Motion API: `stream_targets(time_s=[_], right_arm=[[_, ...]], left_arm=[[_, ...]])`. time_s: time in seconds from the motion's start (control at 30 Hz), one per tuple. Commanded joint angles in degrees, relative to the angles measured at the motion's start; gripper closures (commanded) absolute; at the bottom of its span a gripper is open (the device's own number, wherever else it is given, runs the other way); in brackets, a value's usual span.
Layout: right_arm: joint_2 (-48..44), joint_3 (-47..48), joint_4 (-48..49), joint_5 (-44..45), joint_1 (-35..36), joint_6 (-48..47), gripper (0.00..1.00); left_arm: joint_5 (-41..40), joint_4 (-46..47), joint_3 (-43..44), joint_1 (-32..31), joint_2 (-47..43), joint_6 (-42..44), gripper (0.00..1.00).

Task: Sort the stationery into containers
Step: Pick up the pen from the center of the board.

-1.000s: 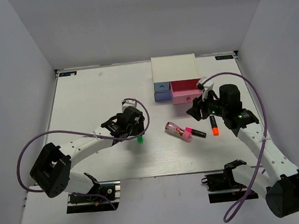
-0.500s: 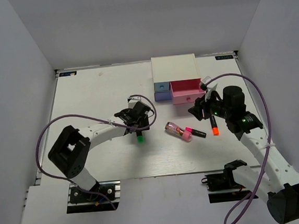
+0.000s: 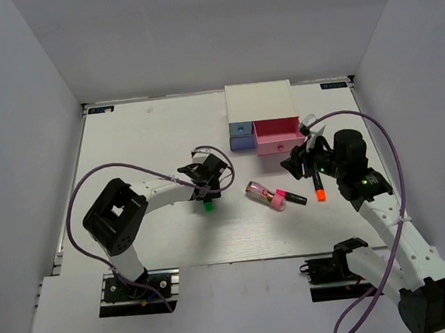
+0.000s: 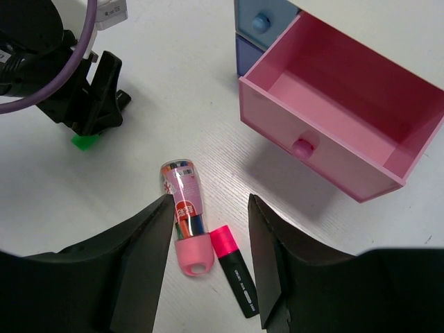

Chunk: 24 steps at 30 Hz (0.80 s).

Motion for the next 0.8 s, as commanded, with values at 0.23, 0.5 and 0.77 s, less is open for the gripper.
stream_targets(time_s=[0.23, 0.5, 0.77], right_arm=[[-1.68, -0.62, 2.47, 0.90, -0.06, 0.52, 0.47], [-2.21, -0.62, 2.82, 1.42, -0.06, 0.69, 0.47], [-2.91, -0.71, 3.08, 2.91, -0.15, 0.78, 0.29]], left_arm=[[-0.45, 0.99, 1.50, -0.21, 1.33, -1.06, 0.42], [-0.45, -0.15, 2.03, -0.21, 1.33, -1.06, 0.60], [1.83, 2.04, 2.03, -0.21, -6.57, 4.55, 0.93]])
